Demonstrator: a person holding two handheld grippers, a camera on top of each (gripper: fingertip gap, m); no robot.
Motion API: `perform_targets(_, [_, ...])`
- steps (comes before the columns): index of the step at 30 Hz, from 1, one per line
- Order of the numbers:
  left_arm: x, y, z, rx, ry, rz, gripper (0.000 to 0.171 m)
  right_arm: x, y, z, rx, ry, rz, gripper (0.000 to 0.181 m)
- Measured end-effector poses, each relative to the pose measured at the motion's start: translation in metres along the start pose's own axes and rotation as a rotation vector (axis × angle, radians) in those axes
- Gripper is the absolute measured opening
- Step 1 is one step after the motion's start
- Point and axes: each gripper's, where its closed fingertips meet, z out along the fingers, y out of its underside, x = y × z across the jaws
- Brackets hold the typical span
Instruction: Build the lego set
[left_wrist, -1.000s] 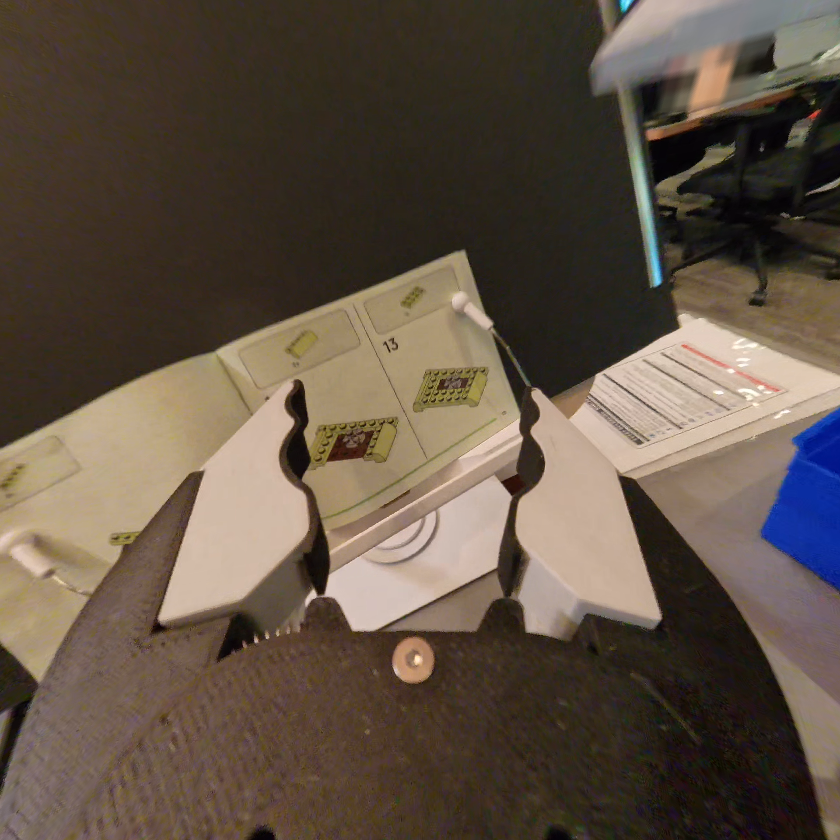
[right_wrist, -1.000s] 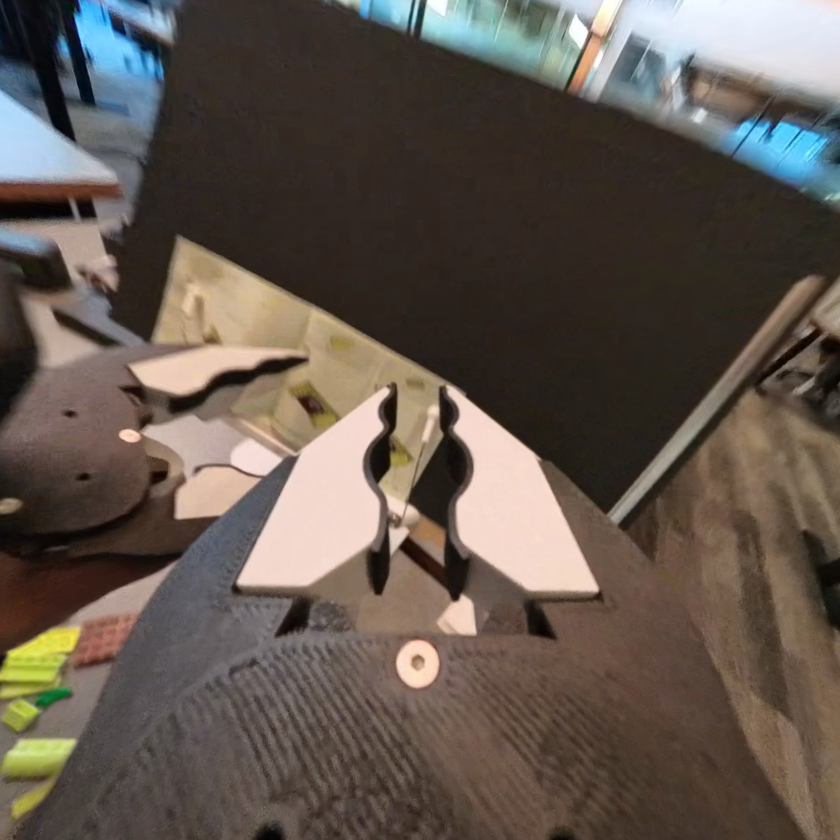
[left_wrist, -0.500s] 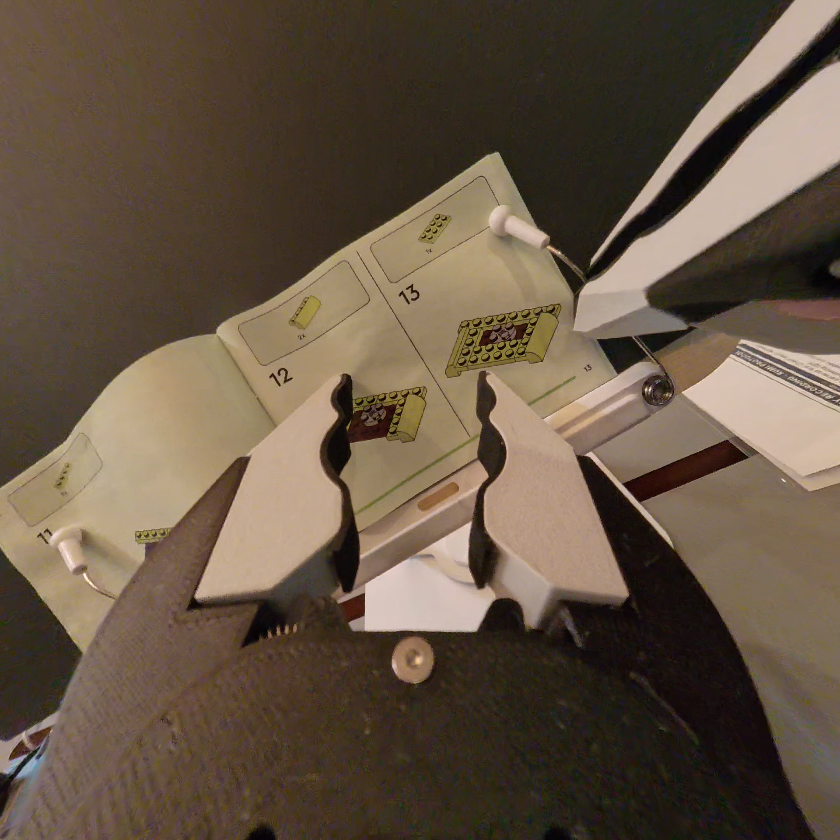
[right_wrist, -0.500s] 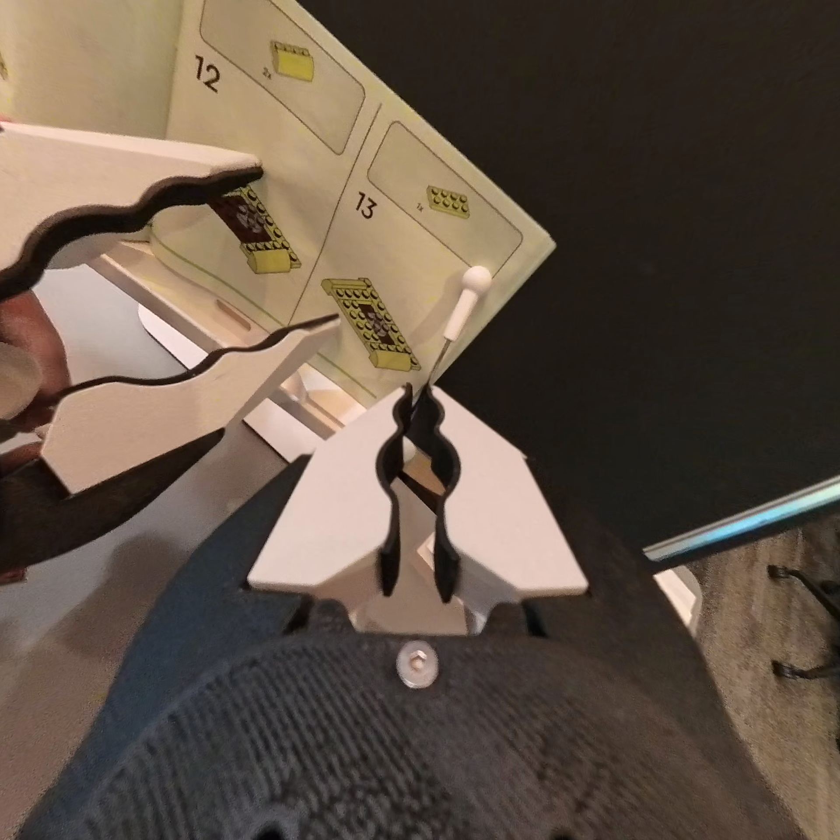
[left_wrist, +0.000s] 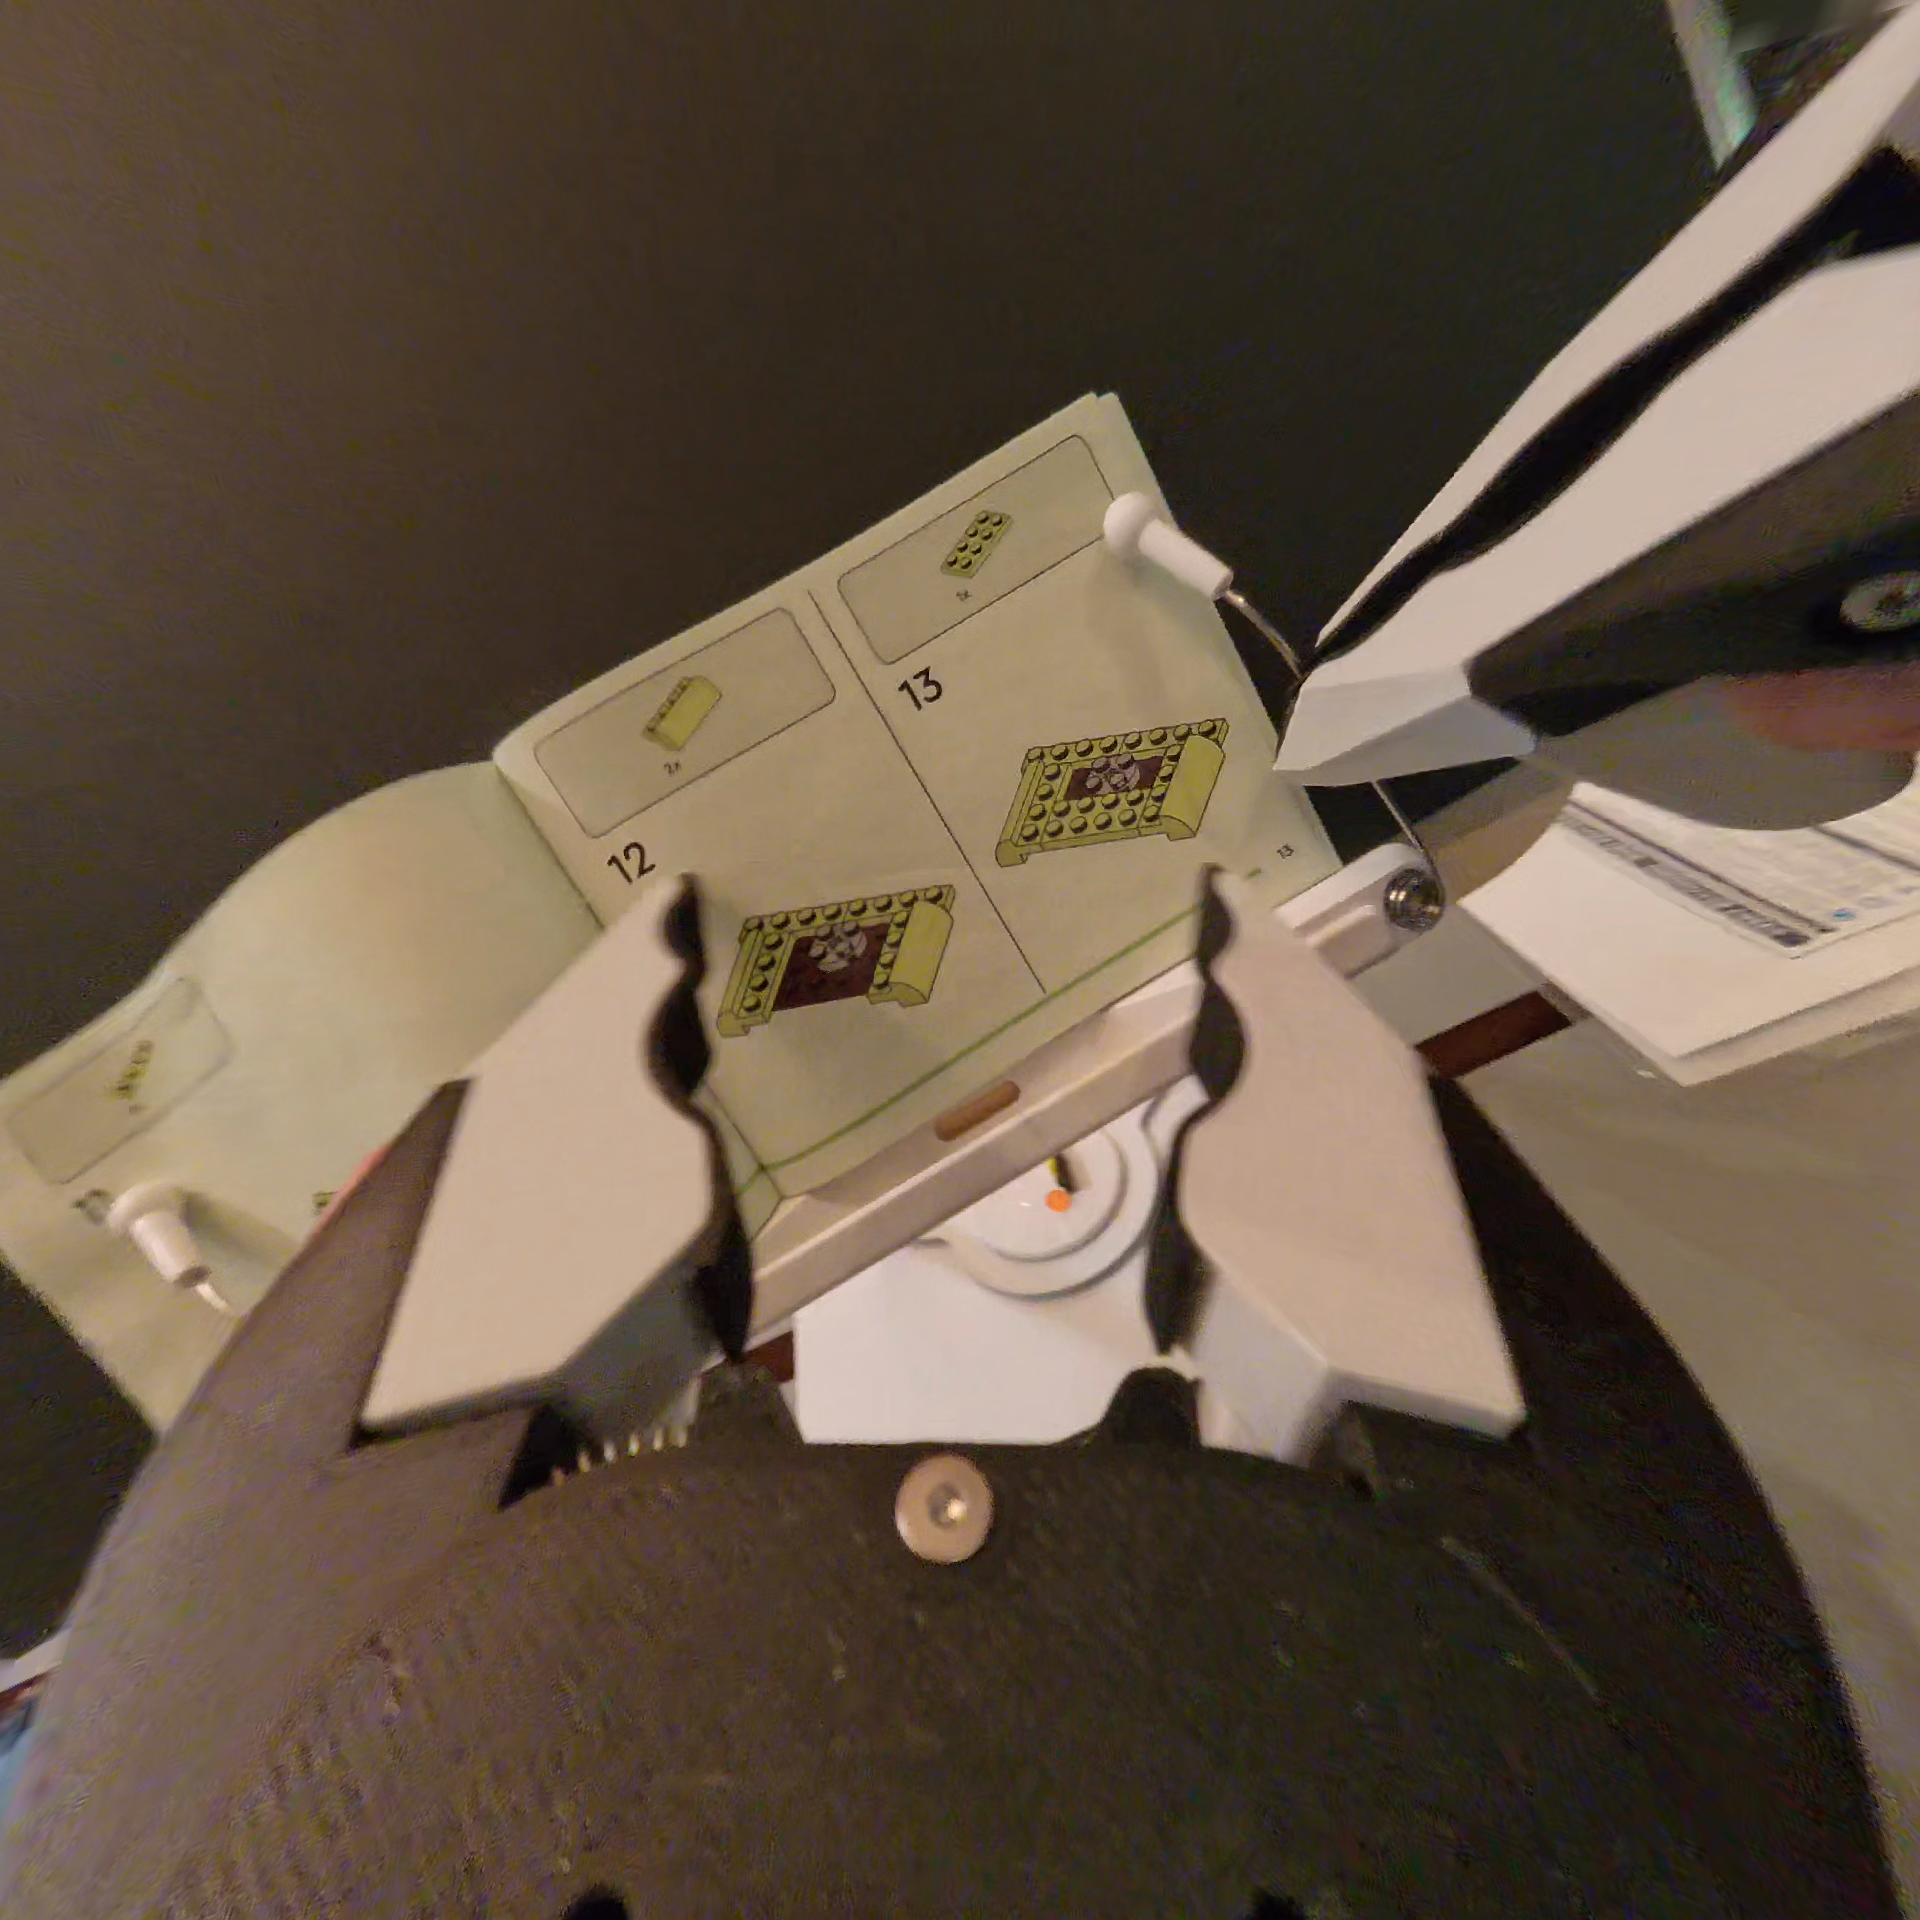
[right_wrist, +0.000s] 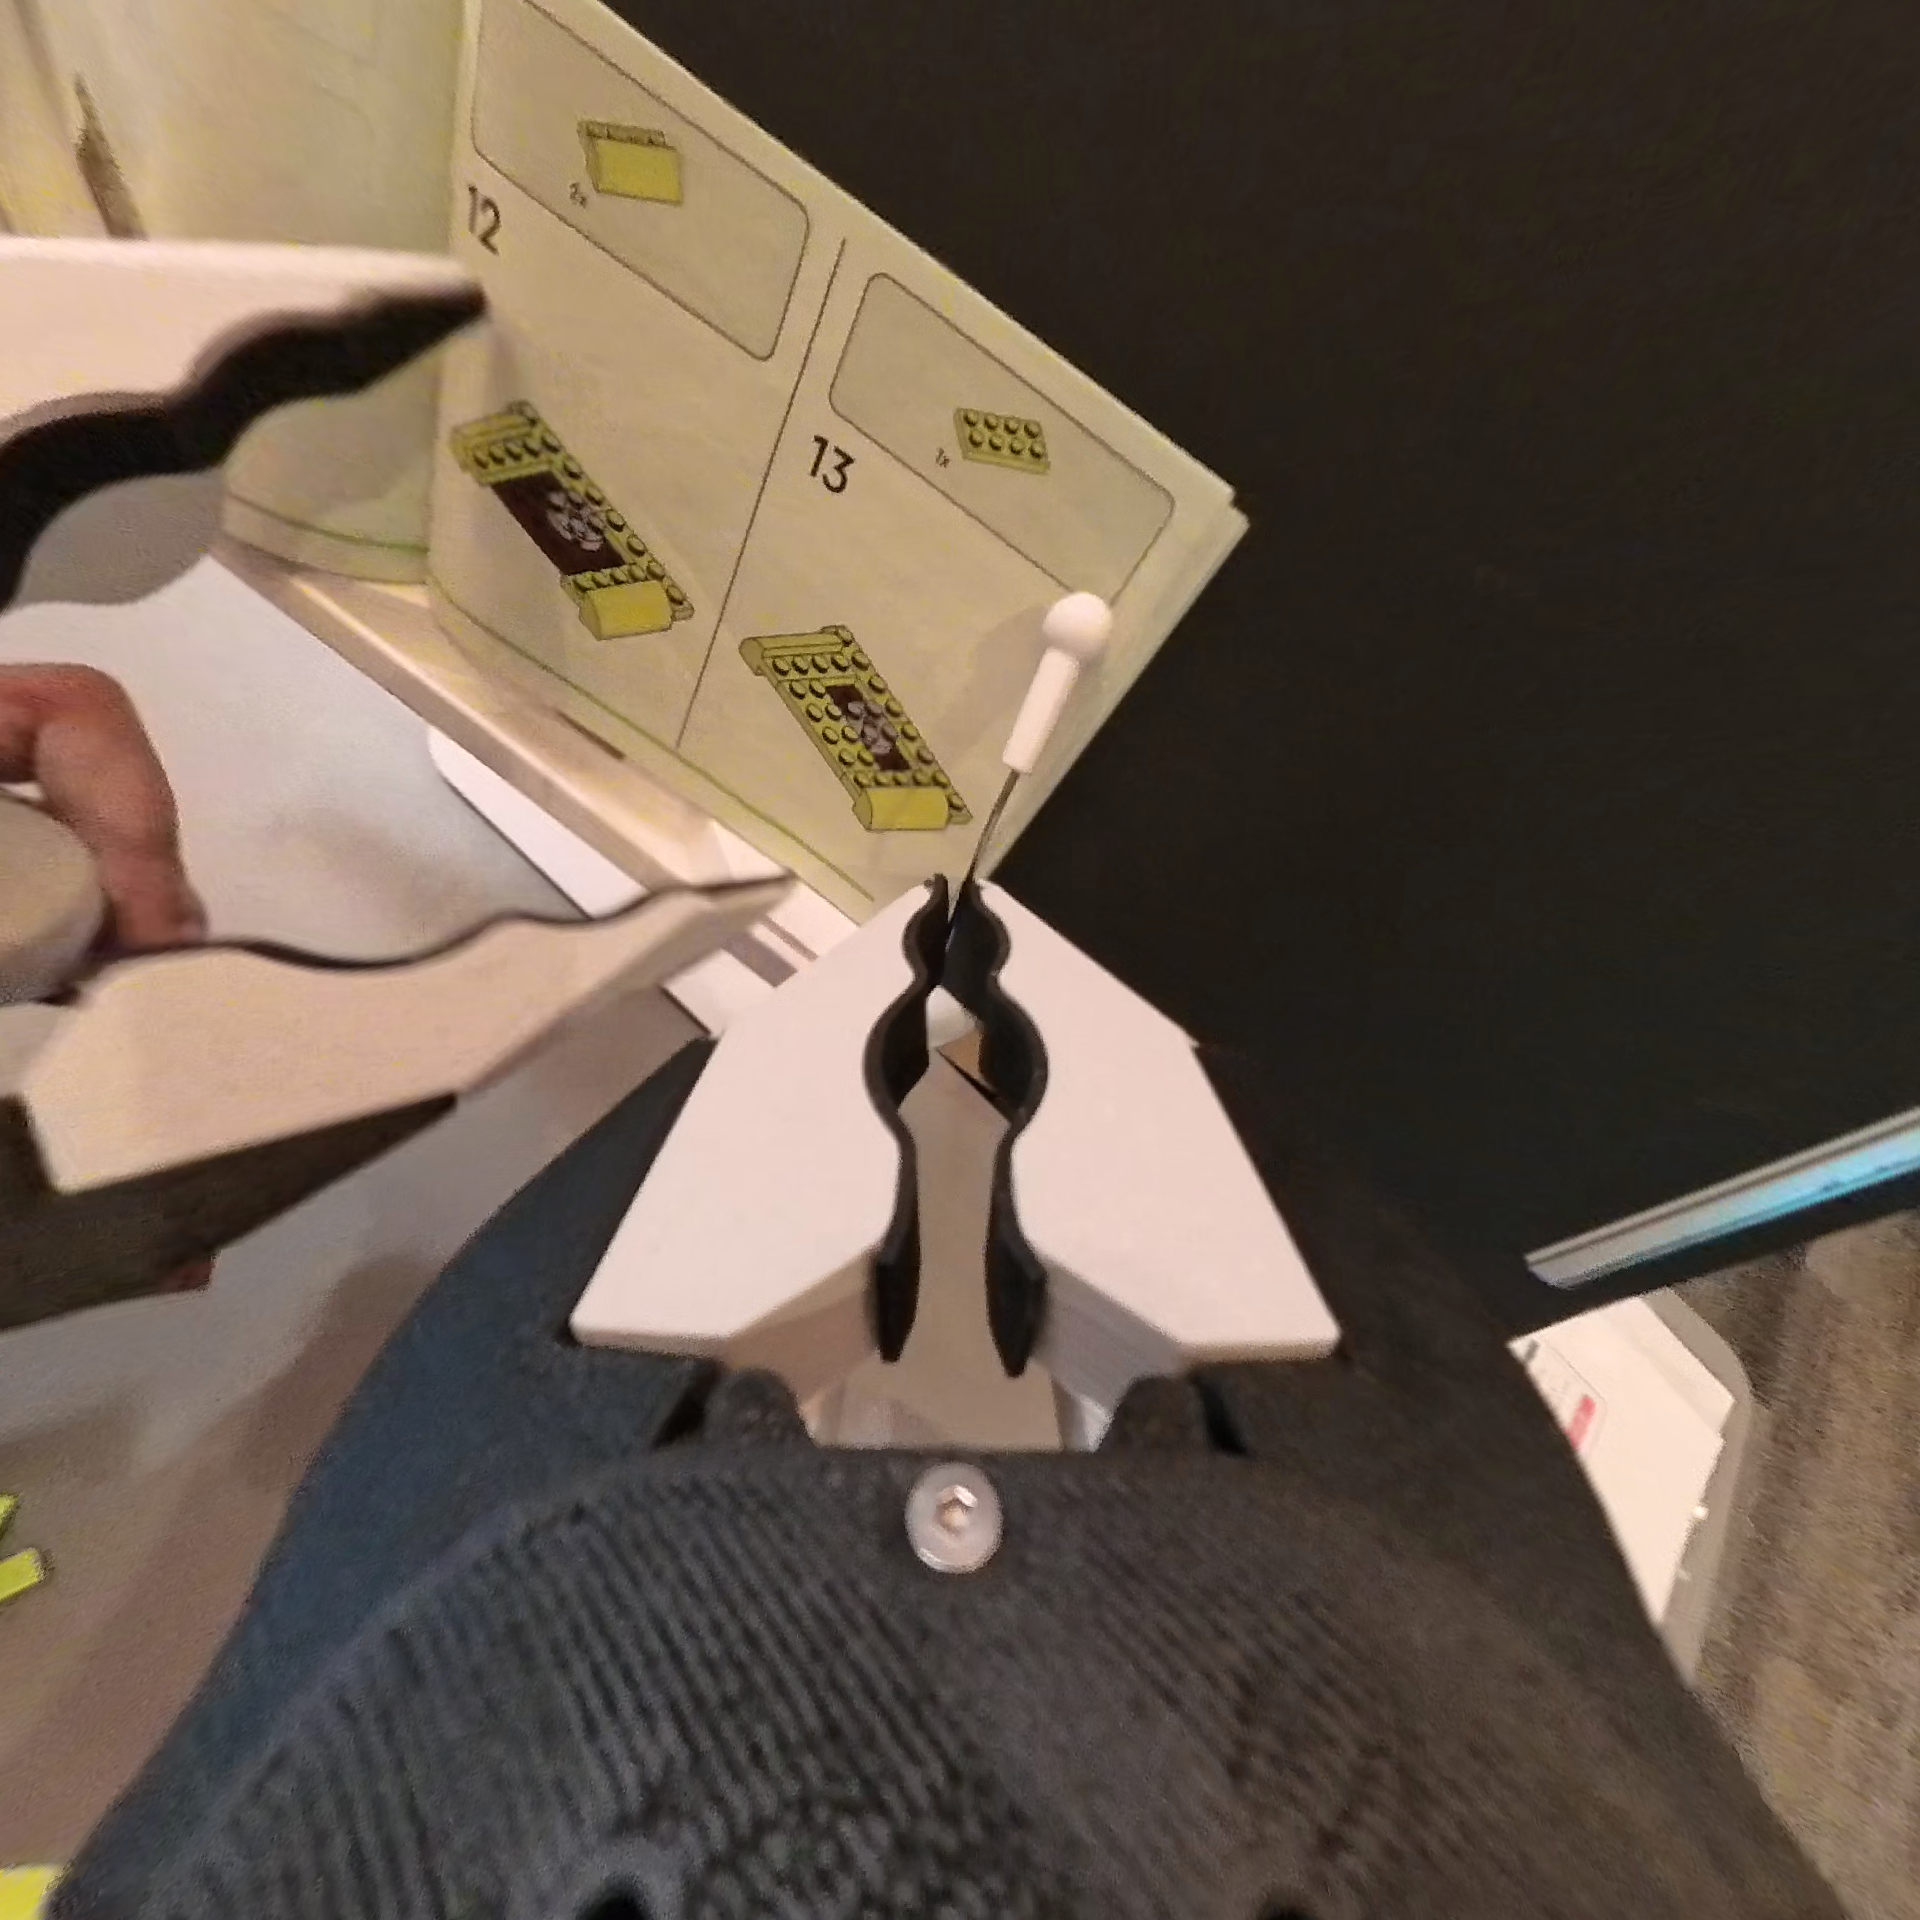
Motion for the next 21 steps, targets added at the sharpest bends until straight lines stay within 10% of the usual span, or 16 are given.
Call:
perform_targets(4, [0.006,0.004,0.004,-0.014,-0.051,0.046,0.115,-0.005,0.001,-0.005,0.021,-0.055,-0.009,0.0])
perform_targets(21, [-0.018,0.009,0.005,-0.045,-0.004,-0.176,0.069,-0.019,-0.001,-0.006,-0.004,-0.019,-0.243,0.003])
